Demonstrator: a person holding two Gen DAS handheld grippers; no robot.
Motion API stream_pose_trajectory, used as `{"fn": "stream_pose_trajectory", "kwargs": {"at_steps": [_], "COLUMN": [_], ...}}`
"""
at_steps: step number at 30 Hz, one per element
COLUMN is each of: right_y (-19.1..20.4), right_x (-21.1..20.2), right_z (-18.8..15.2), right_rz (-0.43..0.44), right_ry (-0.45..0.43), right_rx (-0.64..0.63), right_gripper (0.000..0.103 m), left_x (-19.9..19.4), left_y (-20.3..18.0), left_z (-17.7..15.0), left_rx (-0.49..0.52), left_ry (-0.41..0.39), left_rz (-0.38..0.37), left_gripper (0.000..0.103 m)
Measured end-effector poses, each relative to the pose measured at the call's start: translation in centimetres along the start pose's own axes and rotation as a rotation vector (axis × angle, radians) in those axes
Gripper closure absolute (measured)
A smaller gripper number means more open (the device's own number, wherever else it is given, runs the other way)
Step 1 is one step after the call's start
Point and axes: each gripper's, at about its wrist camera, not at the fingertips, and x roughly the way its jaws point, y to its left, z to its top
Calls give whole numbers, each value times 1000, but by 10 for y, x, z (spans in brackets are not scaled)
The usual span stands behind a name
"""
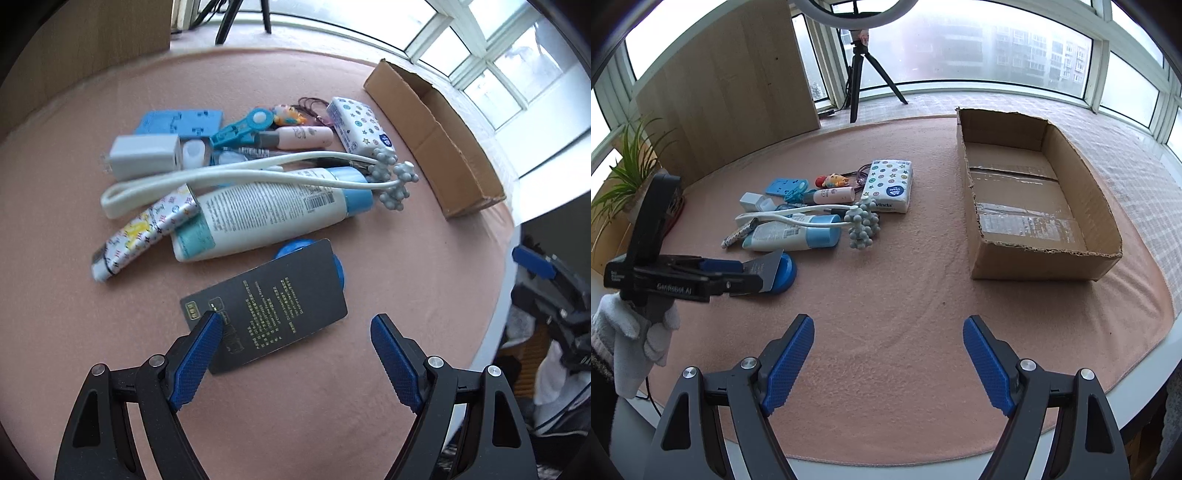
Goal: Organize objects
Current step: 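Reach the left gripper to the black card and close on it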
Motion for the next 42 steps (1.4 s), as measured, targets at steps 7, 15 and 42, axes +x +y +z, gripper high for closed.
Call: {"fn": "stream_pose_trajectory", "kwargs": {"at_steps": [7,15,42], "right_y": [3,0,2], "right_x": [4,-1,4], "right_z": [2,-2,-2], "right_rz": [16,11,50], "right_ry": [11,9,25], "right_rx": [-16,-13,-20], "right_gripper": [23,23,23], "left_x": [-2,20,24], "left_y": [9,32,-36], "left_z": [18,37,-9], "left_rx": [-21,-103,300], "left_ry": [-25,36,139], "left_rz": [20,-85,237], "left_gripper": [18,16,16]}}
